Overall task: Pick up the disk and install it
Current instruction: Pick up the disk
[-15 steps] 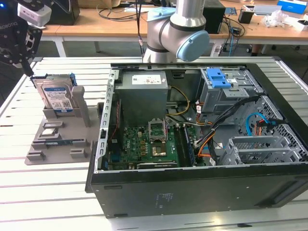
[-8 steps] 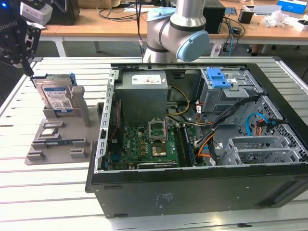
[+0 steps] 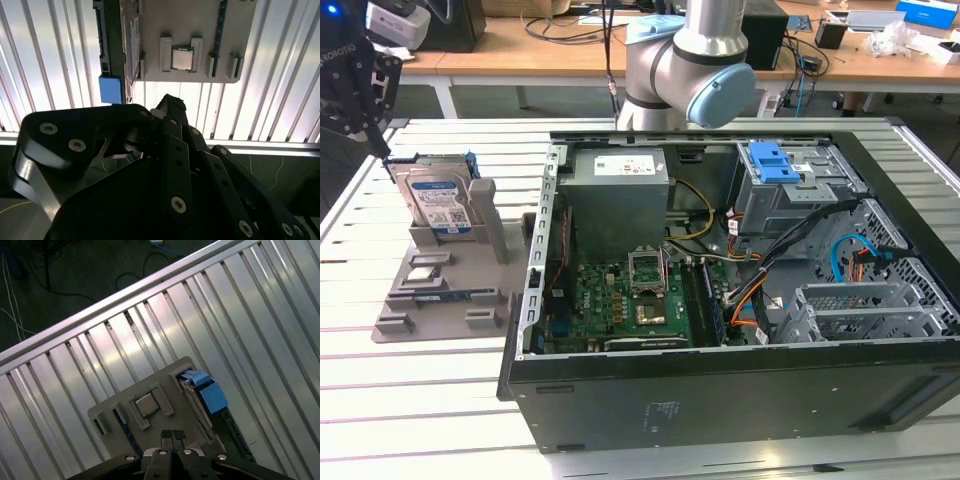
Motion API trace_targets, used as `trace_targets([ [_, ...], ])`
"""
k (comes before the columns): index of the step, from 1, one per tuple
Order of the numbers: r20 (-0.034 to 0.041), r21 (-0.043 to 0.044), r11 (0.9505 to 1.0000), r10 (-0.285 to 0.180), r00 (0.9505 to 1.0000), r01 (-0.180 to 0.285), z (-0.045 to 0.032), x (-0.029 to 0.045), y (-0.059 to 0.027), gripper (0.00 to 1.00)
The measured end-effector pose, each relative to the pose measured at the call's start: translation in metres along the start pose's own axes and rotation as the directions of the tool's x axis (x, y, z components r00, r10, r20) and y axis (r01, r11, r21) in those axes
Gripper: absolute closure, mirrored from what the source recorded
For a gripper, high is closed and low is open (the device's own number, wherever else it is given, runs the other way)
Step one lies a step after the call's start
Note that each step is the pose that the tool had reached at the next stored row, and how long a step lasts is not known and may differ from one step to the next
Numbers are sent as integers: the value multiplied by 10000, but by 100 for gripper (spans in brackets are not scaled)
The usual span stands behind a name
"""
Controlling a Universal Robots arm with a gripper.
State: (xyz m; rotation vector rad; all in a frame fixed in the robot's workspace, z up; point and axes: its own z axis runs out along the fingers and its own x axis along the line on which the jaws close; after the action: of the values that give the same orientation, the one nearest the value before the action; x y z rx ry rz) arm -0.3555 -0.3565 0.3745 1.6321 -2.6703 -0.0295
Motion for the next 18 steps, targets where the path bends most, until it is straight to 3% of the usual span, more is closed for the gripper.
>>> trace_targets([
  [7,-13,0,9984,-560,9984,560,0,0,0,89],
  [18,-35,-2,9880,-1545,9880,1545,0,0,0,89],
])
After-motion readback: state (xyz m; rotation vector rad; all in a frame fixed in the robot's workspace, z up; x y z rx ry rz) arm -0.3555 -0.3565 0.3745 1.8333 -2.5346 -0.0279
